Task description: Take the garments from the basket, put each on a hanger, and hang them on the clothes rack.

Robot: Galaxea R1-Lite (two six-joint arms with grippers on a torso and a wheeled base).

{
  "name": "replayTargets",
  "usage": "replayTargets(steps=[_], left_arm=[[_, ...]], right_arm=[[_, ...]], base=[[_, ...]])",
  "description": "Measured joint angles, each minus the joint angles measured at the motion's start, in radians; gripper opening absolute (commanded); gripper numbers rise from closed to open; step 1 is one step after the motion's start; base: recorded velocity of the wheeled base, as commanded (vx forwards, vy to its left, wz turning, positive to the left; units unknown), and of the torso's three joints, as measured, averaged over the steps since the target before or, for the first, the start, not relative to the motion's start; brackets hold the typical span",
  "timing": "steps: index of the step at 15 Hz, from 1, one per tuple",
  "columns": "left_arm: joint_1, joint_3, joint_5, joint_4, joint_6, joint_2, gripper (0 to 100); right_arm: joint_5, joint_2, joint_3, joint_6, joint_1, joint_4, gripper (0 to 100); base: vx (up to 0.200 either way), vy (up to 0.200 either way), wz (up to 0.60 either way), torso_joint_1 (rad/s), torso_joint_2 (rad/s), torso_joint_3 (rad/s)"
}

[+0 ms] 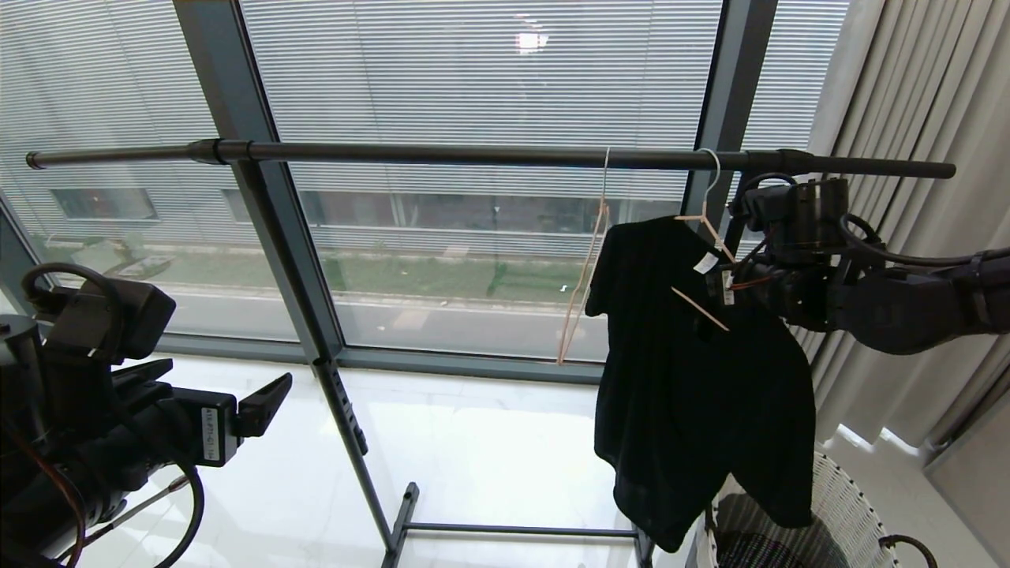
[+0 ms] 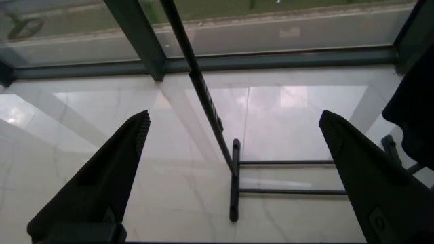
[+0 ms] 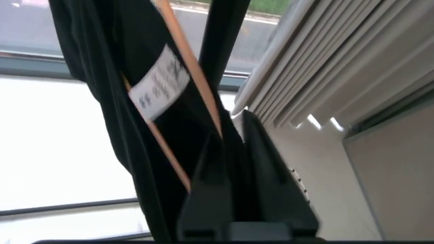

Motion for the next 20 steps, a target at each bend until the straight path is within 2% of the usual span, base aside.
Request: replayTargets(steps=[3,7,10,13,20], left_arm=[[0.004,0.001,0.000,0.000,-0.001,0.001,100],[0.007,0.001,0.000,0.000,0.000,0.000,100],[0.012,-0.003,0.000,0.000,0.000,0.000,100],[0.042,-0.008,0.000,0.000,0.000,0.000,100],[0.051,-0.009,0.000,-0.001,0.000,-0.001,100]], right_arm=[[0.030,-0.105,0.073,-0.071,0.002,0.041,100],[0.157,-0.278,0.224,-0.229,-0.026,0.036,100],[0.253,-0.393,0.336,-0.248,-0.052,0.016,100],[0.263,-0.475,0.414,-0.250,-0.061,-0.002,100],[0.262,-0.516,0.435,-0.259,-0.063,-0.003,100]], base=[[0.000,0.000,0.00,0.000,0.00,0.000],[0.000,0.000,0.00,0.000,0.00,0.000],[0.000,0.000,0.00,0.000,0.00,0.000],[0.000,0.000,0.00,0.000,0.00,0.000],[0.000,0.000,0.00,-0.015,0.03,0.018]])
